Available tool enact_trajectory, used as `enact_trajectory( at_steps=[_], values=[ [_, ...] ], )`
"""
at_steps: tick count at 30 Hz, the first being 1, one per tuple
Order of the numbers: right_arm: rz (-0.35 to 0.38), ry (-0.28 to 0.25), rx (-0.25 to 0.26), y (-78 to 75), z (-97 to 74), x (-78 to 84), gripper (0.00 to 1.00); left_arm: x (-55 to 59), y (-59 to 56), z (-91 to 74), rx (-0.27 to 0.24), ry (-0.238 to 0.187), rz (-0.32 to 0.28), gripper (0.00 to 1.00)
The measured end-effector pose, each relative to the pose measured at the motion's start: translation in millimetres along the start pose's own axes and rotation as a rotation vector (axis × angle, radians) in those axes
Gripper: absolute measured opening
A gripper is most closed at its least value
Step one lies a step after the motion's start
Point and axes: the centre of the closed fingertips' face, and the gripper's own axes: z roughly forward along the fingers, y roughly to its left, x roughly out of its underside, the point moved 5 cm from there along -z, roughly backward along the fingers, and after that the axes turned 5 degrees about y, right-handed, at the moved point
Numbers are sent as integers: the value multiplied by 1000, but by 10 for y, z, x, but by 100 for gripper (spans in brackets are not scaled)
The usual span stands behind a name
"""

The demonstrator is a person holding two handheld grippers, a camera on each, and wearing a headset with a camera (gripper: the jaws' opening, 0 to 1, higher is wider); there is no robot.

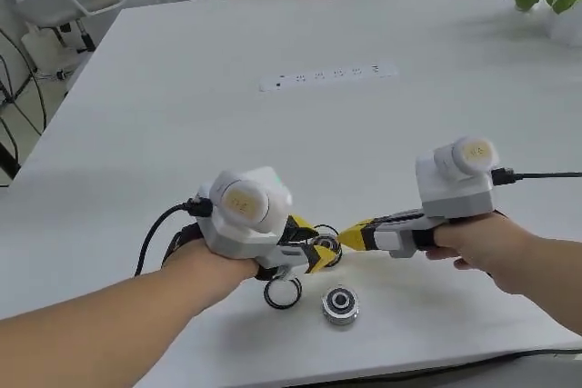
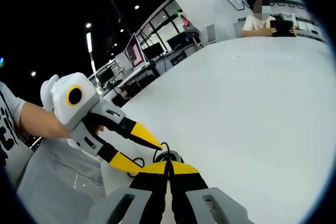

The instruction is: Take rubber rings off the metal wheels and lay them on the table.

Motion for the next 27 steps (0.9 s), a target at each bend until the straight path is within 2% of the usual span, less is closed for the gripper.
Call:
enact_trajectory(
  at_steps=[10, 18, 27],
  values=[
    [-2, -6, -14, 103, -43, -20, 0, -24, -65, -134, 15, -30, 11, 24],
    [-6, -12, -26, 196, -86, -31, 0, -50, -59, -283, 11, -65, 0, 32],
    [-5, -27, -29, 236, -116, -66, 0, -49, -59, -465, 7, -94, -14, 40]
  ],
)
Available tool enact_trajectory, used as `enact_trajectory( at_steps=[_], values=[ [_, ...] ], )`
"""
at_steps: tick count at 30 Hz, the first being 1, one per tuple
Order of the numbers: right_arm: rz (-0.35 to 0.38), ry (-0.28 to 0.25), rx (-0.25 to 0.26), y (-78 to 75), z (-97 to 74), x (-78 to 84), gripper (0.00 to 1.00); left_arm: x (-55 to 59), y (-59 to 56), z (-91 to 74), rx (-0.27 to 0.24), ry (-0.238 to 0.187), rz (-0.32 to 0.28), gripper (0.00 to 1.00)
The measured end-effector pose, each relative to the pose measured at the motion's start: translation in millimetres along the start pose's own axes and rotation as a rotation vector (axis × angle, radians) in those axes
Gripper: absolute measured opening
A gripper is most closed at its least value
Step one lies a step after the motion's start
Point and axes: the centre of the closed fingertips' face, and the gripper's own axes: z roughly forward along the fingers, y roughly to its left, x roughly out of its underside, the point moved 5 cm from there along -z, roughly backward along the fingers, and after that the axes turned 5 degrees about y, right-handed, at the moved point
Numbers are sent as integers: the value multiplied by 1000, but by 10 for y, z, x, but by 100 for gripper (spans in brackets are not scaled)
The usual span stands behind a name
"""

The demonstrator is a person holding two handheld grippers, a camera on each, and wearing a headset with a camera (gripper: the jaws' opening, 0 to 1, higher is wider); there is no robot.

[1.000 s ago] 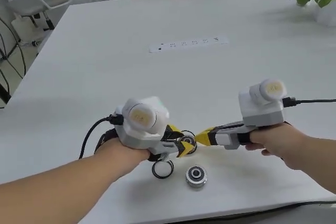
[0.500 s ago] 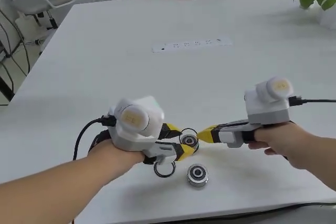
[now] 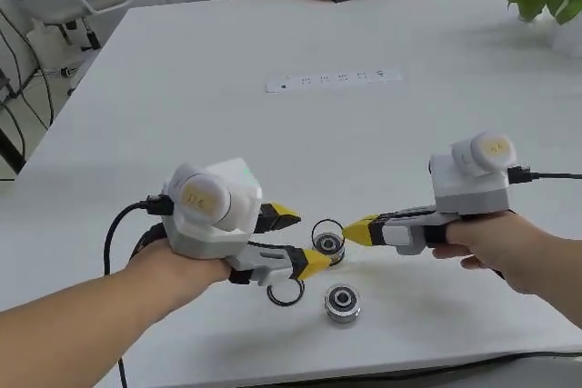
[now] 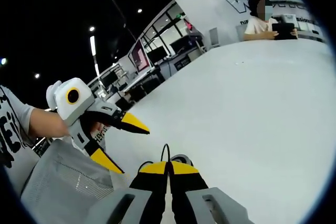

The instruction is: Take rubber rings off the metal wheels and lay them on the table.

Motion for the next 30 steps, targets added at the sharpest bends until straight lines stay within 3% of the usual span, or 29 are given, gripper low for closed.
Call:
enact_trajectory(
  at_steps=[21, 30],
  values=[
    [-13, -2, -38, 130, 46, -61, 0, 32, -4, -391, -25, -56, -33, 55],
    [-18, 3, -57, 188, 94, -90, 0, 102, -6, -508, -36, -52, -31, 62]
  ],
)
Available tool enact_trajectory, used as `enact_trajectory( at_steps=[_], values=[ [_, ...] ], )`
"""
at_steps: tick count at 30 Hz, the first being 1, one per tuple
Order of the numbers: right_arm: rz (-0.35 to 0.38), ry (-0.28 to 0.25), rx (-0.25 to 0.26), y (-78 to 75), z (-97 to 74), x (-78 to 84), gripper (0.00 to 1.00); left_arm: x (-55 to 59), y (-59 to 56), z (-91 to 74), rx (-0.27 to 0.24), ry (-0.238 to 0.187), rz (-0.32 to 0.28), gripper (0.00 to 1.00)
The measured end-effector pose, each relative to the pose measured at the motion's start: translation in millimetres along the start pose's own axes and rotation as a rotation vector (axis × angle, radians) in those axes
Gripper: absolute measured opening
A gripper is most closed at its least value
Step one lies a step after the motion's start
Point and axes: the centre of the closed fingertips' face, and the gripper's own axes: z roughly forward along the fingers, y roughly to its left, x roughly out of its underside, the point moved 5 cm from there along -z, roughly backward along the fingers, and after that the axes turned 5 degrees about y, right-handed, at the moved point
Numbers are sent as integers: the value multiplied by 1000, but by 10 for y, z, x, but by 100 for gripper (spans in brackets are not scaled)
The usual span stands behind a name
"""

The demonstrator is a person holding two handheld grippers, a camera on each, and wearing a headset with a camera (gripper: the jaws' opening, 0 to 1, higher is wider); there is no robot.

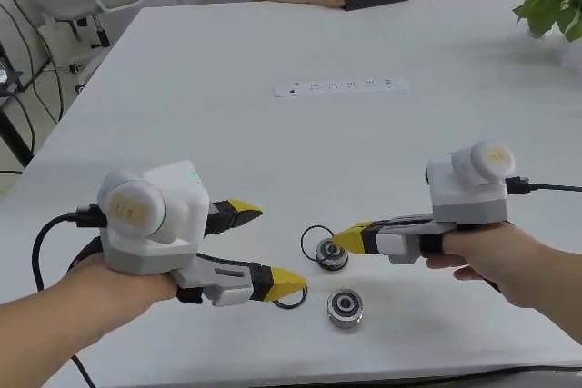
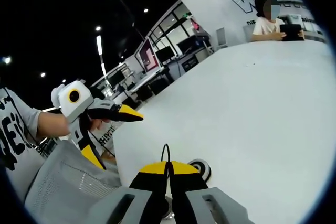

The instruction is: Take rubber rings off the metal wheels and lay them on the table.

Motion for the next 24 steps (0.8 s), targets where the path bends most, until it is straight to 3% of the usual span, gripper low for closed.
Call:
enact_trajectory(
  at_steps=[11, 24],
  values=[
    [-6, 27, -27, 58, 113, 12, 0, 120, 16, -150, -20, 7, -20, 70],
    [-22, 109, -68, 190, 352, 145, 0, 241, 26, -267, -43, 21, -20, 76]
  ],
)
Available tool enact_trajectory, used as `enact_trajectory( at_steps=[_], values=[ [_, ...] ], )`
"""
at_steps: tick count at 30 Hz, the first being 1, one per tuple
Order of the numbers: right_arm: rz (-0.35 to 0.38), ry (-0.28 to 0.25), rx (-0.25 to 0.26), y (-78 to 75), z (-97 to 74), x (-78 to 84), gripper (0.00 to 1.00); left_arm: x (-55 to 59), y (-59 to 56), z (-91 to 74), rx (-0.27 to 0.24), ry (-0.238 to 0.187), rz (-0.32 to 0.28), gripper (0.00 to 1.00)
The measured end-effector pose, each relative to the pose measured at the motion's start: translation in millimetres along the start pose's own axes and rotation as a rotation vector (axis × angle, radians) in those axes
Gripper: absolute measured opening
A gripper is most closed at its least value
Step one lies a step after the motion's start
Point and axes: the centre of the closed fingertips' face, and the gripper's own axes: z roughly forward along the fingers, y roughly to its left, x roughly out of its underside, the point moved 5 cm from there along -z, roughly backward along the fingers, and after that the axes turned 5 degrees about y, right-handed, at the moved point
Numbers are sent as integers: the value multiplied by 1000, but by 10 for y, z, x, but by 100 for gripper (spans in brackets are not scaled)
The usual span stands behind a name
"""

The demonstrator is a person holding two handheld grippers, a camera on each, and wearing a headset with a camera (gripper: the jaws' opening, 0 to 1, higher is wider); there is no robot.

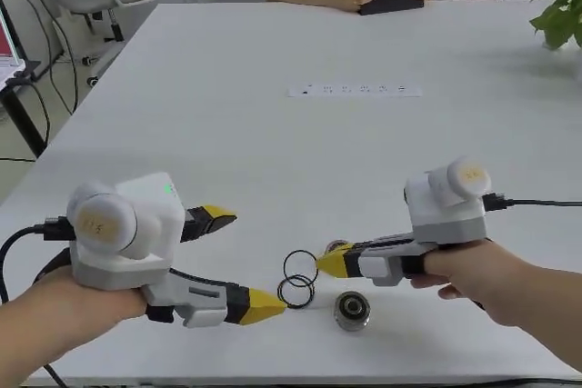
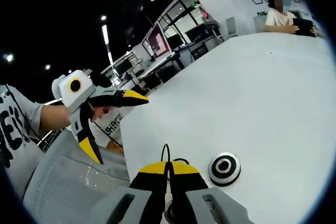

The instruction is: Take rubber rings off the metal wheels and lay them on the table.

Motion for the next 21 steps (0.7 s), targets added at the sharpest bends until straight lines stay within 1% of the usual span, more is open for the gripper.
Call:
enact_trajectory(
  at_steps=[5, 8, 16, 21],
  values=[
    [-1, 24, -6, 16, 73, 48, 0, 49, 2, -39, -6, 5, -11, 76],
    [2, 42, -2, -5, 102, 81, 0, 73, 1, -54, -8, 7, -14, 76],
    [18, 60, 13, -54, 110, 131, 0, 111, -8, -58, -10, 12, -24, 76],
    [36, 63, 10, -62, 125, 145, 0, 119, -10, -48, -8, 15, -27, 76]
  ],
)
